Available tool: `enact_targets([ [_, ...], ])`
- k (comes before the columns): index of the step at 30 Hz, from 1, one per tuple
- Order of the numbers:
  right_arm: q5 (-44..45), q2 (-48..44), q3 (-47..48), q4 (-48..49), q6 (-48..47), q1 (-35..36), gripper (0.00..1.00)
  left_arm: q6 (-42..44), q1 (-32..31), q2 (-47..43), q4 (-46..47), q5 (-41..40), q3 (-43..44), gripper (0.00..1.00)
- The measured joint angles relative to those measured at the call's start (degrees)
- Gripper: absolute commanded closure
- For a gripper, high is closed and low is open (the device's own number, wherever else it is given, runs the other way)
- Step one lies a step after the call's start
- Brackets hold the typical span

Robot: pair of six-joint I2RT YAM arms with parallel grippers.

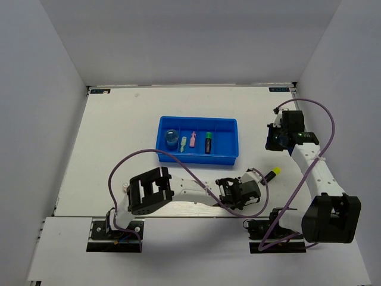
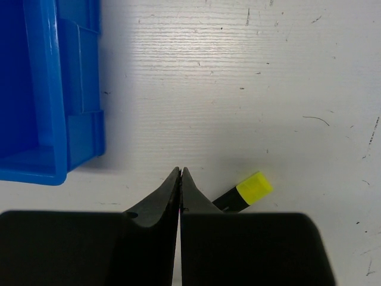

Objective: Sort the stationery into containers
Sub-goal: Pick up the stationery from the corner of the board, then place the stationery in the storage box.

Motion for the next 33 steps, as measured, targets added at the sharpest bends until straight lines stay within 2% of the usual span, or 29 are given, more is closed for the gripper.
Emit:
enact_targets([
  [3, -1.3, -0.1, 0.0, -0.1, 0.5, -0.7, 0.69, -0.2, 0.0, -0.6, -0.3, -0.5, -0.7, 0.92],
  [4, -1.7, -0.1, 0.0, -0.1, 0.3, -0.9, 0.54, 0.1, 0.0, -0.9, -1.5, -0.7, -0.8, 0.93],
  [6, -2.3, -0.1, 0.0, -0.2, 0.3, -1.0, 0.50, 0.8, 0.1, -1.6, -3.8, -1.3, -0.8, 0.93],
  [7, -2.7, -0.2, -0.1, -0.2, 0.2, -1.2, 0.43, 1.4, 0.2, -2.1, -5.2, -1.7, -0.9, 0.93],
  [15, -5.1, -1.8, -1.1, -0.4, -0.1, -3.7, 0.43, 7.8, 3.7, -13.4, -14.0, -7.5, -0.1, 0.94],
  [21, -7.1, -2.0, -1.6, -0.5, -0.3, -4.0, 0.40, 9.2, 14.8, -19.6, -15.3, -9.0, 5.7, 0.94],
  [25, -9.2, -2.0, -1.9, -1.2, -1.4, -4.1, 0.40, 9.2, 23.1, -17.3, -16.7, -8.0, 10.7, 0.92],
  [28, -11.0, -2.1, -1.9, -1.7, -2.7, -4.3, 0.40, 9.1, 28.5, -12.3, -18.5, -6.8, 16.8, 0.91],
  [33, -12.9, -3.6, -2.4, -1.9, -4.4, -4.7, 0.40, 8.1, 32.5, -3.7, -19.5, -3.7, 23.2, 0.85],
])
